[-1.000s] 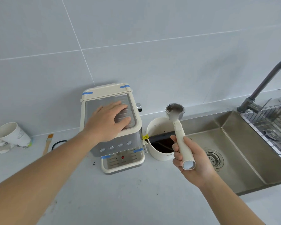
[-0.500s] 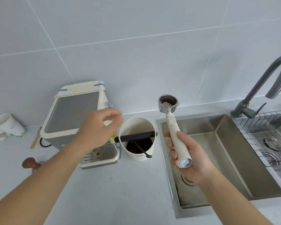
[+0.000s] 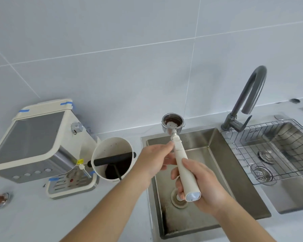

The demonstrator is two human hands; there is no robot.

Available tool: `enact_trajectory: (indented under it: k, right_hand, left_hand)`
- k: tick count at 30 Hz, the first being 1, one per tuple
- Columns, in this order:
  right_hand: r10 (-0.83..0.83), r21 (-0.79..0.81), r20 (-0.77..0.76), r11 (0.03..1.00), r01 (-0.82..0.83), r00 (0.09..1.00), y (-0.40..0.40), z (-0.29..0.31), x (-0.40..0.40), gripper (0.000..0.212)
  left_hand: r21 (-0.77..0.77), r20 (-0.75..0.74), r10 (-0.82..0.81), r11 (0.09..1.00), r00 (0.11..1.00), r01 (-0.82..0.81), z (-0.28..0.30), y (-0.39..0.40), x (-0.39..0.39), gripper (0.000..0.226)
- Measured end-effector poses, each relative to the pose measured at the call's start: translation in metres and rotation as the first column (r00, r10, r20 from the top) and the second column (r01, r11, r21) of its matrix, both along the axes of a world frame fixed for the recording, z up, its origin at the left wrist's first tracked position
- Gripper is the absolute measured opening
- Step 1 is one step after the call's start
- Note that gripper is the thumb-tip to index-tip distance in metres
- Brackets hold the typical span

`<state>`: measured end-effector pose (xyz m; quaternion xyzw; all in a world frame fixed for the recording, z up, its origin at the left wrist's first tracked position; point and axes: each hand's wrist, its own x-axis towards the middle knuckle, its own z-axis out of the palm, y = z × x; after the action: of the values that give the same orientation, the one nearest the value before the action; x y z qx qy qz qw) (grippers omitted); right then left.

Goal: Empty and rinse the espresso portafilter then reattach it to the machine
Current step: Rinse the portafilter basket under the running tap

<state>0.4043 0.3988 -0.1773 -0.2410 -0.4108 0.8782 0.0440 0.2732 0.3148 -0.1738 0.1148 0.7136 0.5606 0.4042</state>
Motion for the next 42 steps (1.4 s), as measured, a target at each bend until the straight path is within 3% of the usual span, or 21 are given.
enact_trajectory:
  k: [6,18,22,26,30,33,37,42]
  right_hand:
    - [0.025,0.033,0.03,0.999,-0.026,0.999,0.027,-0.014,0.017,0.043]
    - [0.008,0.13,0.126,0.991,-0.025,0.992,0.084,-0.048,0.049,0.037]
    - [0.06,0.129,0.116,0.989,-0.075,0.991,0.107,-0.054,0.063,0.035]
    - [-0.112,0.23,0.262,0.972,0.05,0.959,0.142,-0.064,0.067,0.03]
    - [-0.328,0.634,0.415,0.773,-0.012,0.849,0.2,-0.06,0.061,0.032]
    - [-0.469,0.815,0.394,0.576,-0.064,0.79,0.249,-0.052,0.055,0.036]
    - [-0.622,0.93,0.267,0.365,-0.029,0.736,0.3,-0.058,0.035,0.043]
    - [-0.611,0.955,0.267,0.271,-0.12,0.746,0.331,-0.074,0.004,0.037]
  left_hand:
    - [0.045,0.067,-0.032,0.999,0.997,0.028,-0.008,0.043,0.017,0.025]
    - [-0.024,0.071,-0.07,0.997,0.995,0.072,-0.035,0.102,0.027,0.035]
    - [0.012,0.141,-0.05,0.999,0.989,0.049,-0.041,0.117,0.024,0.029]
    - [0.008,0.177,-0.047,0.999,0.983,0.047,-0.045,0.13,0.022,0.023]
    - [0.005,0.2,-0.082,0.997,0.976,0.083,-0.052,0.137,0.024,0.021]
    - [-0.012,0.218,-0.113,0.993,0.969,0.118,-0.056,0.14,0.025,0.022]
    - [-0.017,0.248,-0.142,0.988,0.958,0.151,-0.06,0.144,0.029,0.021]
    - [-0.03,0.253,-0.176,0.981,0.951,0.19,-0.063,0.152,0.037,0.021]
